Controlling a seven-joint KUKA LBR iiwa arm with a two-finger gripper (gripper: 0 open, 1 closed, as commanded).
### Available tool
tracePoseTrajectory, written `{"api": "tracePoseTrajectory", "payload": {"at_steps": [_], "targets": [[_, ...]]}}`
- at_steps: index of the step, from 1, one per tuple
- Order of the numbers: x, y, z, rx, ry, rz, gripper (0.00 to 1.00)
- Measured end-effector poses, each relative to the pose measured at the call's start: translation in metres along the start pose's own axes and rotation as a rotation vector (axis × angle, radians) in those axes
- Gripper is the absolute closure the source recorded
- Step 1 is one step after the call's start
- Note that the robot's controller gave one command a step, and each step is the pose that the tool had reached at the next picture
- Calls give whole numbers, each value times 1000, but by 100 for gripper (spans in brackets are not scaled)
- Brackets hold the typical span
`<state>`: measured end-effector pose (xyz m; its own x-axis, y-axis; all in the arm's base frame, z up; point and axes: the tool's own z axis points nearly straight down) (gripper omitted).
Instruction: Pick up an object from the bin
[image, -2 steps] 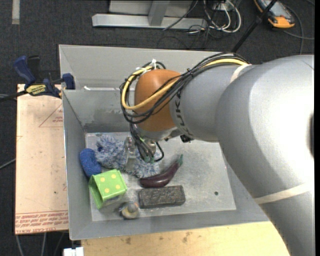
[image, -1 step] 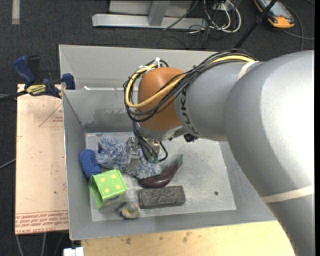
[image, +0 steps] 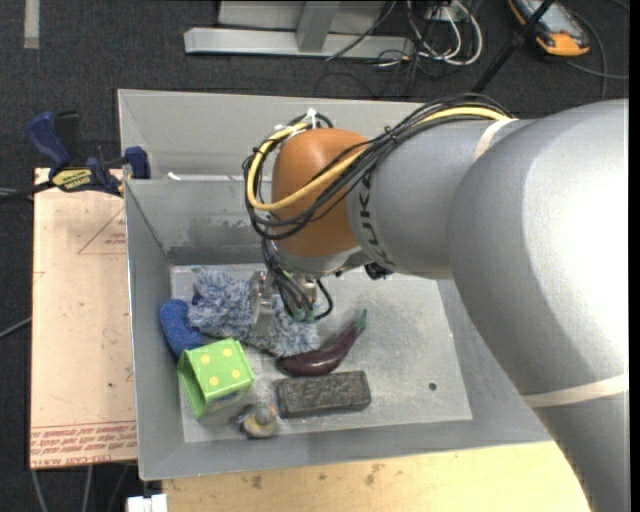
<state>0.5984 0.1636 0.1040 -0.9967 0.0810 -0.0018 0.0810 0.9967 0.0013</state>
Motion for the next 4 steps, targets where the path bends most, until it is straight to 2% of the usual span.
{"api": "tracePoseTrajectory", "payload": {"at_steps": [1, 2, 3, 4], "targets": [[0, 0, 0, 0, 0, 0, 100], [-11, 10, -35, 0, 0, -11, 100], [-11, 10, -35, 0, 0, -10, 100], [-12, -3, -226, -3, -9, 40, 100]]}}
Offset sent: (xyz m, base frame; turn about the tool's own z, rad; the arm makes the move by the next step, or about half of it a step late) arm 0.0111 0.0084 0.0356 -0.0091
